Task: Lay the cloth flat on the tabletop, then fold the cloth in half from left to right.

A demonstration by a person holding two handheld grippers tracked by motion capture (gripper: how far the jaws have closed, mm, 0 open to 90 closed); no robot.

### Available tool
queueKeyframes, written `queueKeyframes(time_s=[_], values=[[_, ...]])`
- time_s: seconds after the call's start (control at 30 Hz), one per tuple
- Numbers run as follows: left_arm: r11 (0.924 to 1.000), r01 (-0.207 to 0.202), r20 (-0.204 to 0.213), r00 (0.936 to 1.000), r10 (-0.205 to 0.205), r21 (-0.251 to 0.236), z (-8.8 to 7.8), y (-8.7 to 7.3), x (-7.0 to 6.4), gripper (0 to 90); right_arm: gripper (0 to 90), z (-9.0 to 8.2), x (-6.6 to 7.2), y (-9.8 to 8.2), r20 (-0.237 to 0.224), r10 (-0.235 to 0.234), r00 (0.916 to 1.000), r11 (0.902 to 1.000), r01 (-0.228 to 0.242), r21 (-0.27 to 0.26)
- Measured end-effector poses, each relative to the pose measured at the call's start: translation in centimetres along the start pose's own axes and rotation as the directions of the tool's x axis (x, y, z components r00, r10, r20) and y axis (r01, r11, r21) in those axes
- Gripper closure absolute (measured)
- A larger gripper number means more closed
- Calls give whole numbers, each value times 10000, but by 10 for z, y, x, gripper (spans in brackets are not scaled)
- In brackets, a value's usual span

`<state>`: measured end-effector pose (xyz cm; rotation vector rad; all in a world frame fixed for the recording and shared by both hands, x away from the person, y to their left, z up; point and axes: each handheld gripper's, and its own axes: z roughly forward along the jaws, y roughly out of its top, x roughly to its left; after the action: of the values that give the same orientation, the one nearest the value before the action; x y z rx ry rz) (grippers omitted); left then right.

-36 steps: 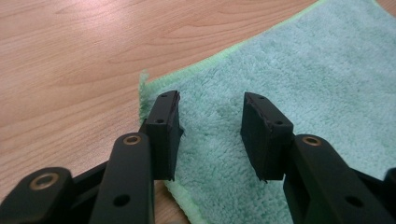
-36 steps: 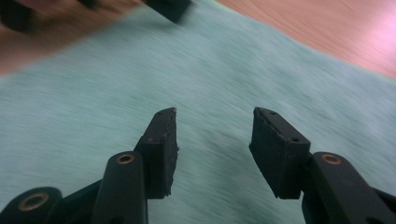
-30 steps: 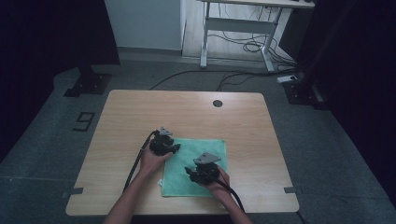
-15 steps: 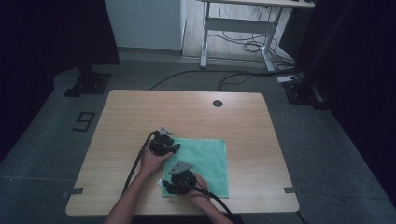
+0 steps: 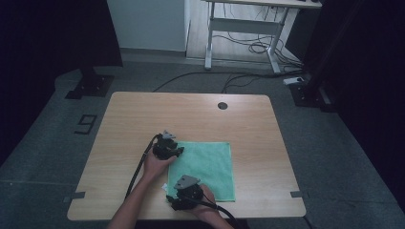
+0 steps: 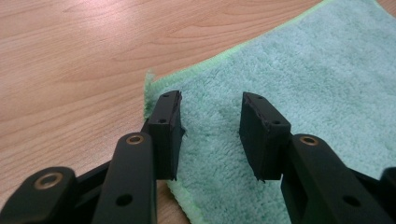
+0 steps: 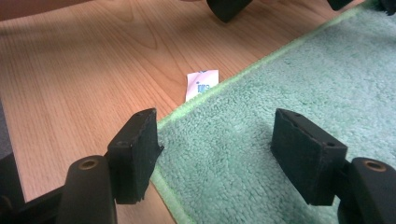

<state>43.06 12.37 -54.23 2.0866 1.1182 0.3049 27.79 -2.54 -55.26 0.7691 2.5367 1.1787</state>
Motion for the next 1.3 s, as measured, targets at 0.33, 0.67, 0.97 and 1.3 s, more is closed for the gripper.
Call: queueKeyframes(time_s=[0.33,0.67,0.97,1.3], values=[[9996,258,-18,9997,-258,89,-1,1,-1,569,304,-2,-2,-1,-3,43,10000,10000,-43,89],[9982,365,-228,9990,-376,-476,-24,11,9,562,299,-12,4,7,-39,73,10000,9975,-76,-697],[9980,374,-507,9979,-399,-504,-33,14,14,510,306,-16,5,9,48,96,9999,9954,-91,-951],[9983,381,-836,9956,-416,-436,-32,16,21,523,341,-14,12,10,-144,-58,9999,9952,44,-978]])
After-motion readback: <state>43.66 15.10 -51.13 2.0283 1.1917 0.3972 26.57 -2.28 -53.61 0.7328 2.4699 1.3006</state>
